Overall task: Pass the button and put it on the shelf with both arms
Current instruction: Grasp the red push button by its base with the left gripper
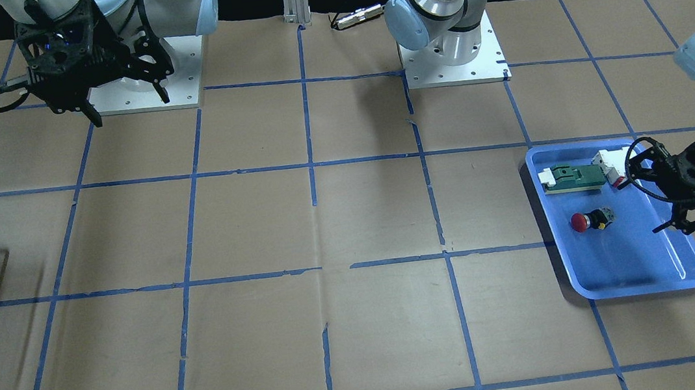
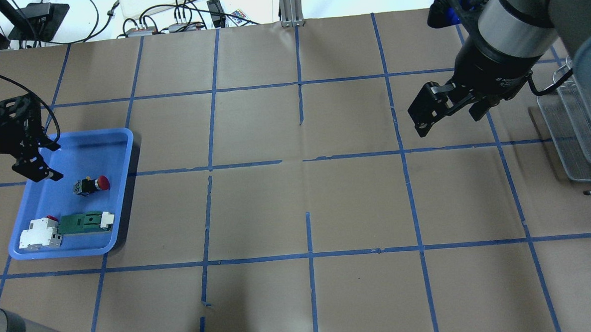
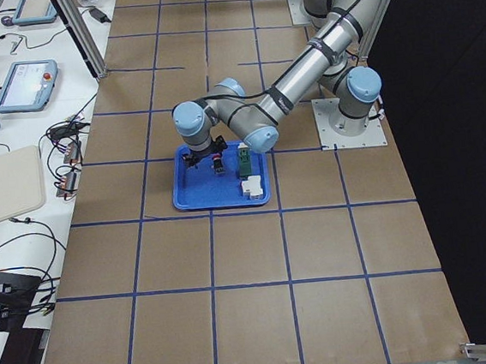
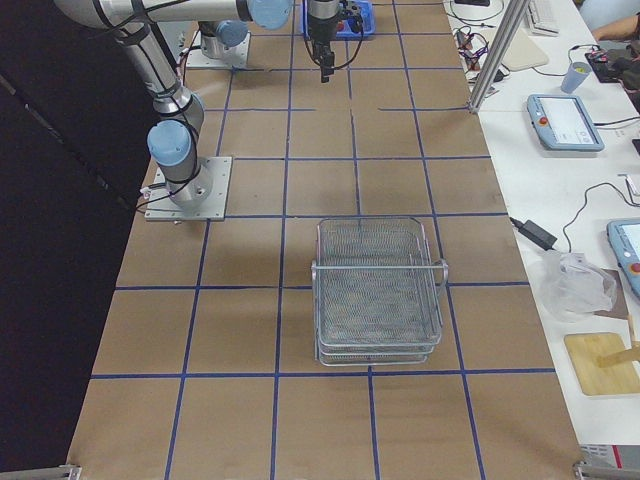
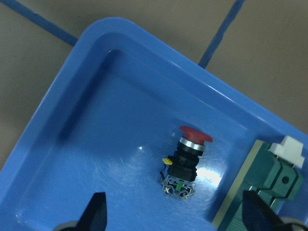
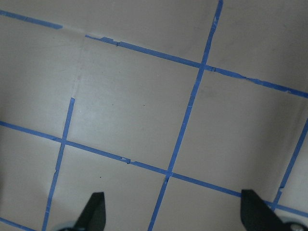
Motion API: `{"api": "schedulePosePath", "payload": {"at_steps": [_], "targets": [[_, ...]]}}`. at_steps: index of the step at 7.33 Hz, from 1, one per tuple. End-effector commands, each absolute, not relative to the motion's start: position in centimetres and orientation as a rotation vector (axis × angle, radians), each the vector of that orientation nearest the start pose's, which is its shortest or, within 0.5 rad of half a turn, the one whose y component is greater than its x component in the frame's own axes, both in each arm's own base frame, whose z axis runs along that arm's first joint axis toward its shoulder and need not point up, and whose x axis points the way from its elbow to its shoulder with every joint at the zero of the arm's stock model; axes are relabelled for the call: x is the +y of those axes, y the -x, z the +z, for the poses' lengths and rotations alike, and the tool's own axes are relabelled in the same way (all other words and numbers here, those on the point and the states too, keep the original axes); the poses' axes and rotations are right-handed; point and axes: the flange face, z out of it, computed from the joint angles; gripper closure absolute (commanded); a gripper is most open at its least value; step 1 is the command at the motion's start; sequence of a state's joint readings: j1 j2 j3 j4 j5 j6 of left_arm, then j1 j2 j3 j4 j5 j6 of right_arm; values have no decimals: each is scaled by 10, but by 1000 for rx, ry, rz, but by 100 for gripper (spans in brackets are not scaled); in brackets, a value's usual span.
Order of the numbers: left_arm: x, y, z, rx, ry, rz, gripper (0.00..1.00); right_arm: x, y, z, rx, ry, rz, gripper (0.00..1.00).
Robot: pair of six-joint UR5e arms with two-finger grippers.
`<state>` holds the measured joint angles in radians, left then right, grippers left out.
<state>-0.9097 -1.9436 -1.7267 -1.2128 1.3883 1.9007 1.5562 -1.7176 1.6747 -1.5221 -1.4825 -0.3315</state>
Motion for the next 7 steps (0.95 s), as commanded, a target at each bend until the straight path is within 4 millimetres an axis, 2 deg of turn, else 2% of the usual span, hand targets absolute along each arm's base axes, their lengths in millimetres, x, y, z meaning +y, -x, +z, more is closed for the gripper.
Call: {"api": "schedulePosePath", "payload": {"at_steps": [1, 2, 3, 4, 5, 6, 7], "targets": [[-518, -249, 201, 2686, -2096, -534, 0, -420, -137, 514, 2919, 861, -92, 0], [-512, -253, 192, 2679, -2115, -624, 0, -418, -137, 517, 2877, 1004, -109, 0], [-506, -264, 182, 2692, -2111, -639, 0, -408, -142, 524, 2825, 1060, -150, 0], [-505, -267, 168, 2677, -2150, -664, 0, -406, -148, 496, 2692, 1182, -142, 0], [-508, -269, 160, 2681, -2159, -668, 2, -412, -147, 475, 2583, 1454, -255, 0], [-508, -269, 155, 2690, -2164, -672, 7, -413, -149, 466, 2512, 1631, -334, 0], [-506, -267, 152, 2690, -2170, -671, 29, -412, -148, 459, 2464, 1698, -332, 0]]}}
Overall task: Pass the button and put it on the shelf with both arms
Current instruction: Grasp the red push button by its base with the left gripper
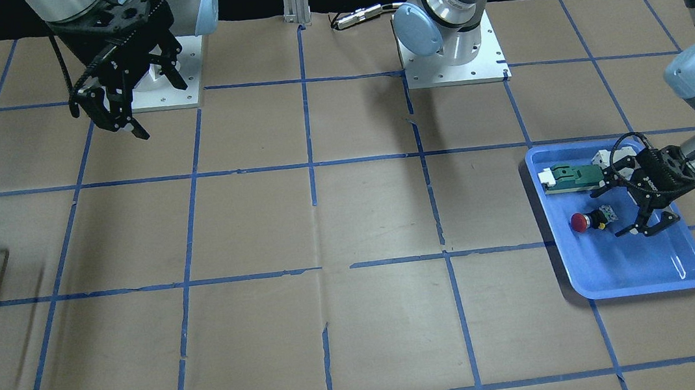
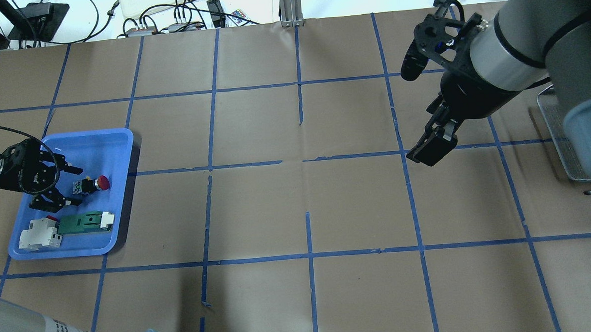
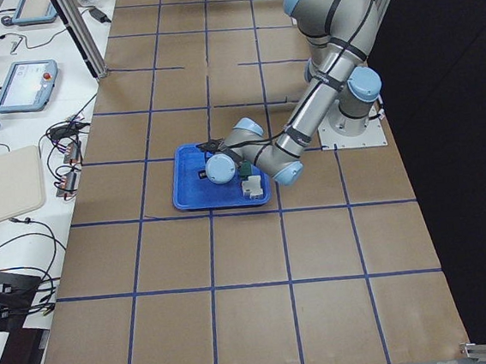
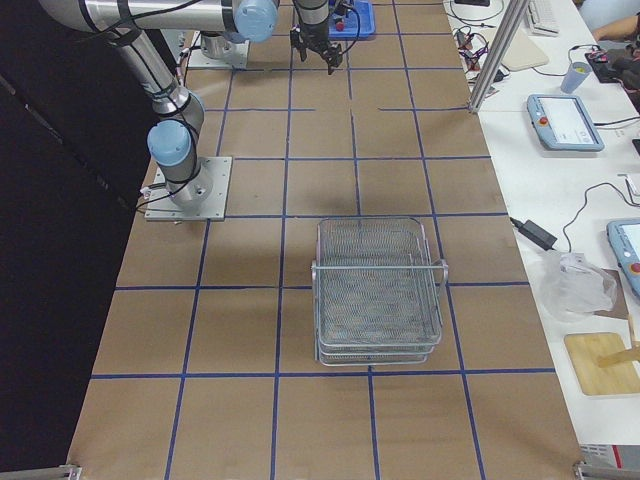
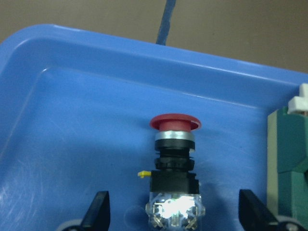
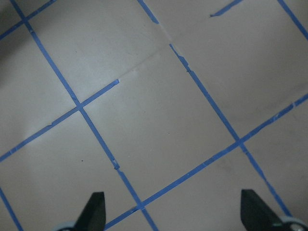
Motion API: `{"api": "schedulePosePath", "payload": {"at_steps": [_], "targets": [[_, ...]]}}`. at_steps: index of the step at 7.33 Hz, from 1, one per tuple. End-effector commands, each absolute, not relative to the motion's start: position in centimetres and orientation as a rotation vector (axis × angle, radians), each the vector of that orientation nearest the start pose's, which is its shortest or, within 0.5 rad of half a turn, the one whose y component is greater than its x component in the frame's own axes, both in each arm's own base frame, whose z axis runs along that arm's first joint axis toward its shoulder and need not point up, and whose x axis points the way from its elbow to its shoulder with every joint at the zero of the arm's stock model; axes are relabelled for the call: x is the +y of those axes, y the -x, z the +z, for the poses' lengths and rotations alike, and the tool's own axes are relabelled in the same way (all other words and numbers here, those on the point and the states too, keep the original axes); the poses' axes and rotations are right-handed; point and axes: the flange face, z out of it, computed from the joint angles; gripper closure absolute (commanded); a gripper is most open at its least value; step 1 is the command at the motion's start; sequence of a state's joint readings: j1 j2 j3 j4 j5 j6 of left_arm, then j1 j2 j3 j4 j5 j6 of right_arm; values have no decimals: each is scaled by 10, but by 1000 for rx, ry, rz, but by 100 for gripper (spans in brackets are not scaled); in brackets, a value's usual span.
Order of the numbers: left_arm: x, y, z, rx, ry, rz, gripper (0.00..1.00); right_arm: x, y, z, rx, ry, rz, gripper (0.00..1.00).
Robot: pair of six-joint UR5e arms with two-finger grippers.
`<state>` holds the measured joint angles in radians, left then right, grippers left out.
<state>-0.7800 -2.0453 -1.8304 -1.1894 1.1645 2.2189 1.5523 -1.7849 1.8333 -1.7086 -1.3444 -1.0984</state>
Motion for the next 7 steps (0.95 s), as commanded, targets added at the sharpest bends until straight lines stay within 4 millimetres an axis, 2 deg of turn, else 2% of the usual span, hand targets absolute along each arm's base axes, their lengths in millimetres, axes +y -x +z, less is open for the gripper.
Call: {"api": "schedulePosePath", "payload": {"at_steps": [1, 2, 3, 4, 5, 7], "targets": [[-507, -268, 154, 2682, -2170, -668, 50, -414, -148, 460, 2402, 1803, -373, 0], [-508, -269, 156, 2680, -2168, -662, 82, -414, -150, 462, 2405, 1802, -378, 0], [-509, -270, 159, 2676, -2164, -664, 100, -413, -150, 461, 2406, 1796, -372, 0], [-515, -263, 176, 2667, -2153, -657, 100, -413, -150, 460, 2425, 1758, -363, 0], [-533, -236, 201, 2681, -2150, -658, 100, -413, -153, 459, 2396, 1741, -380, 0], [-574, -144, 272, 2662, -2243, -678, 100, -416, -157, 459, 2348, 1715, -428, 0]]}}
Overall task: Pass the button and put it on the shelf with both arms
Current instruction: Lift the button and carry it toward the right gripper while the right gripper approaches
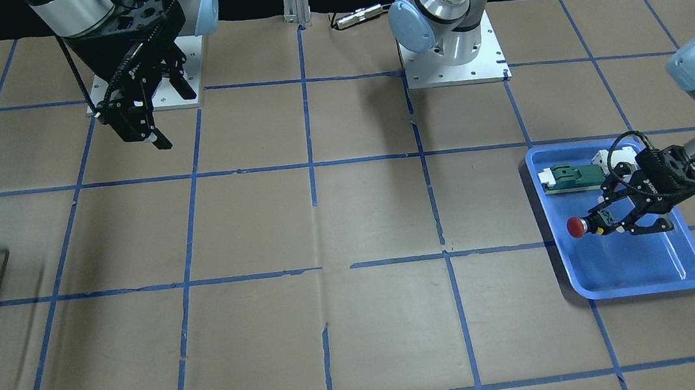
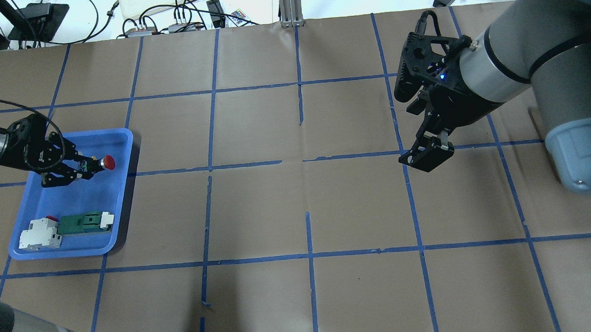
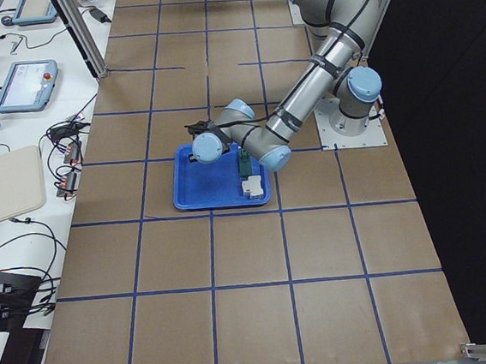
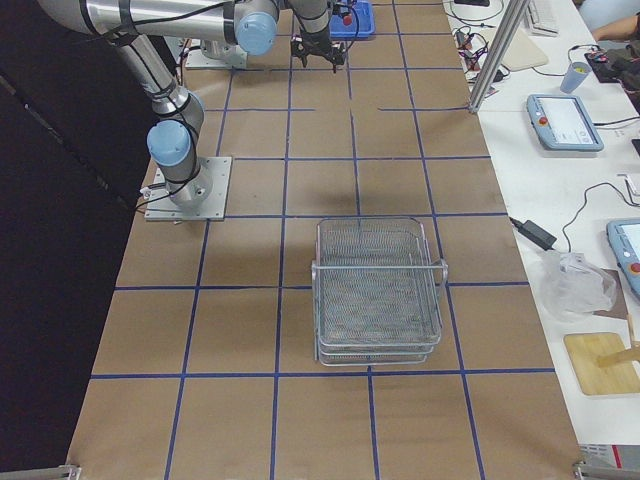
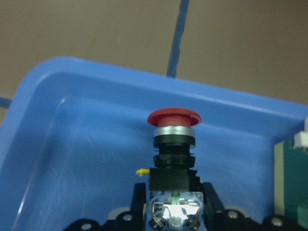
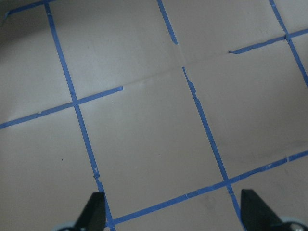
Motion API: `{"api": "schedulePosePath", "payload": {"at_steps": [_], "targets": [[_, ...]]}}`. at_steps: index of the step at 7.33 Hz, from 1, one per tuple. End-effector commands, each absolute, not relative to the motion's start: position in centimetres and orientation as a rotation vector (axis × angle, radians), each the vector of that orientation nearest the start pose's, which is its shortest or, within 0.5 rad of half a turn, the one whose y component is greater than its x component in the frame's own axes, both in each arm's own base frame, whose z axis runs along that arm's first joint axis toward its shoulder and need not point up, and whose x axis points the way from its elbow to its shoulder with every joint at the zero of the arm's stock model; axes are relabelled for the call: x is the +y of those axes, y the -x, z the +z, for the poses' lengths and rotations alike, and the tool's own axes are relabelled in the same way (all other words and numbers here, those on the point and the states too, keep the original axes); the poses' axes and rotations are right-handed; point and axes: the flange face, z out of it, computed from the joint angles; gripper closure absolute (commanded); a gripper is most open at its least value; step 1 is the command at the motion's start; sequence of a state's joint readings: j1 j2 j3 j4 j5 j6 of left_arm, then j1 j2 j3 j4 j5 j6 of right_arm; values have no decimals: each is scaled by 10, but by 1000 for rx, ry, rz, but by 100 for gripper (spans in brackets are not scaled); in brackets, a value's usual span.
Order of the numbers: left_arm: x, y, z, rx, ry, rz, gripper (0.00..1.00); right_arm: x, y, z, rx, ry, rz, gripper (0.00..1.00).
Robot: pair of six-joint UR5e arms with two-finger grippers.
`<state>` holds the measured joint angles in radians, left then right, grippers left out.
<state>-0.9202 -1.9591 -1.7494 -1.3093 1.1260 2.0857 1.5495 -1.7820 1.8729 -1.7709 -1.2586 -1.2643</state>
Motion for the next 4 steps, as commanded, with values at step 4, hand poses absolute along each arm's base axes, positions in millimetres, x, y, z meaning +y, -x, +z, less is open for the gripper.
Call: {"api": "schedulePosePath", "payload": {"at_steps": [4], "targets": [[-594, 81, 348, 2453, -2556, -633, 100, -431, -139, 451, 2212, 1756, -520, 3]]}}
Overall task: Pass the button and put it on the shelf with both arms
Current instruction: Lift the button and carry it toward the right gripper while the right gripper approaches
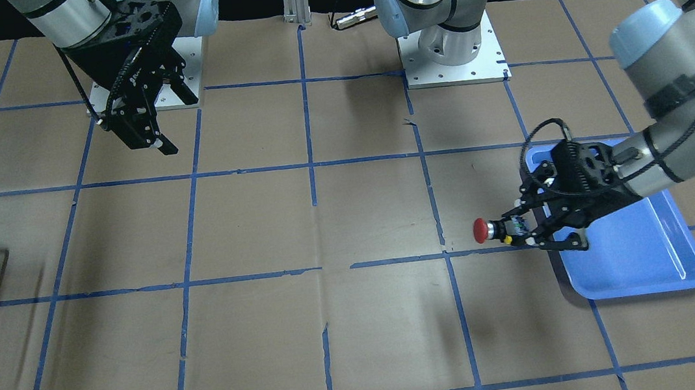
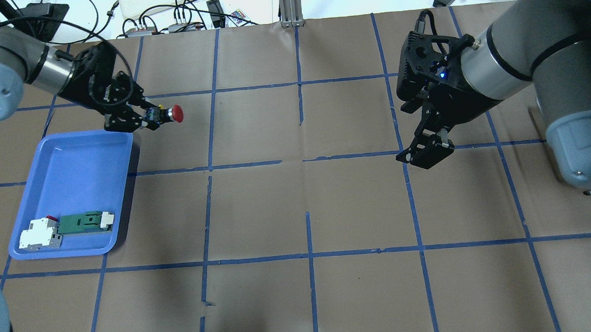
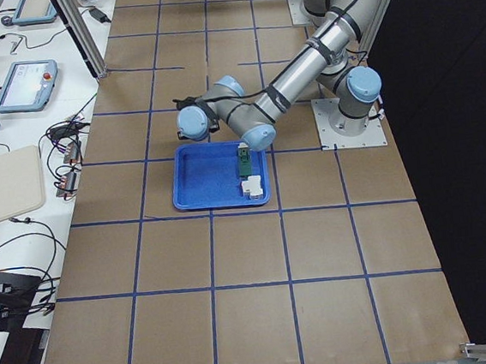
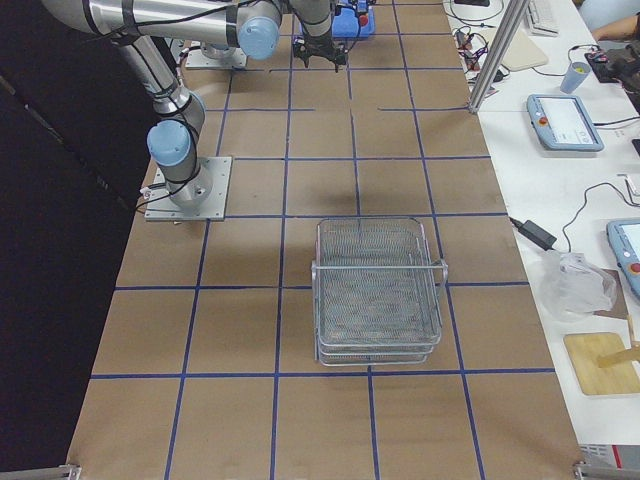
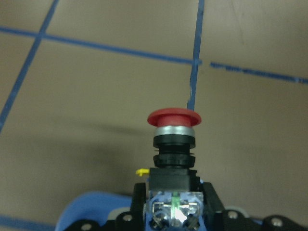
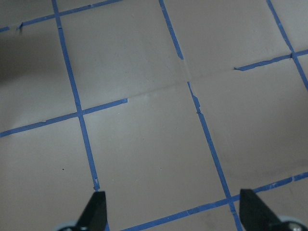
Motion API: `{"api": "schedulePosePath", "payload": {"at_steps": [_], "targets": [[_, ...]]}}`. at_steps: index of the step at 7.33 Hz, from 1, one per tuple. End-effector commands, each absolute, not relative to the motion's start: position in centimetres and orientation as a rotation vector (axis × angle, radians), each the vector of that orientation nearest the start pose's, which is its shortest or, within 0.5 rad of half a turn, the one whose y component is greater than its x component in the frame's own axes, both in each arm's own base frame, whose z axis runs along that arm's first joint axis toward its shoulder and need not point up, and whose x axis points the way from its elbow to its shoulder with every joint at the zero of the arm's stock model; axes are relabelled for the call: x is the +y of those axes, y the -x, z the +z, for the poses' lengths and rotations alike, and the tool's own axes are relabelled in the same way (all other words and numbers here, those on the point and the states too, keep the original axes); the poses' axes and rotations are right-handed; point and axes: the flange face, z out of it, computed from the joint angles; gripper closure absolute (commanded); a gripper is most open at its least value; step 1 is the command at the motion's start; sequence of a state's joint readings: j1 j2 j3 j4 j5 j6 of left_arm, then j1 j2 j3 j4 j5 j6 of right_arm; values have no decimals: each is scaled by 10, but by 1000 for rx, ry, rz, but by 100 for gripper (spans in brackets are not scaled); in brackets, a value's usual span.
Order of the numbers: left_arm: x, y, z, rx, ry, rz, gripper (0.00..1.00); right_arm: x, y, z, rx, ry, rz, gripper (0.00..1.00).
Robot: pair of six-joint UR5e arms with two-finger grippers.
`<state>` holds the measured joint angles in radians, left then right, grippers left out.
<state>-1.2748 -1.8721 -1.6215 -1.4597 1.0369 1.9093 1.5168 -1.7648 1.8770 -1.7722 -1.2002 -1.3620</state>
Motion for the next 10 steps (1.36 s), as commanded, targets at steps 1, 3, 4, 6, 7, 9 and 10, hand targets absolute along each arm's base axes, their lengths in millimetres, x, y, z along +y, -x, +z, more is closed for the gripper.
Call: {"api": "schedulePosePath", "payload": {"at_steps": [1, 3, 4, 6, 7, 9, 10], "targets": [[-584, 133, 358, 2390, -2660, -586, 100, -440, -115, 450, 2186, 1754, -568, 0], [-574, 216, 384, 2450, -2714, -655, 100, -451, -105, 439, 2103, 1723, -623, 0], [-564, 253, 391, 2432, -2757, -640, 100, -452, -106, 438, 2096, 1715, -624, 0], [-536, 308, 411, 2312, -2876, -689, 100, -468, -111, 428, 2011, 1671, -682, 0], [-532, 316, 413, 2298, -2896, -713, 100, -476, -109, 425, 2015, 1651, -680, 0], [-521, 336, 419, 2251, -2947, -761, 100, -479, -110, 434, 2021, 1623, -701, 0], [-521, 337, 423, 2233, -2949, -785, 100, -474, -112, 435, 2027, 1555, -683, 0]]}}
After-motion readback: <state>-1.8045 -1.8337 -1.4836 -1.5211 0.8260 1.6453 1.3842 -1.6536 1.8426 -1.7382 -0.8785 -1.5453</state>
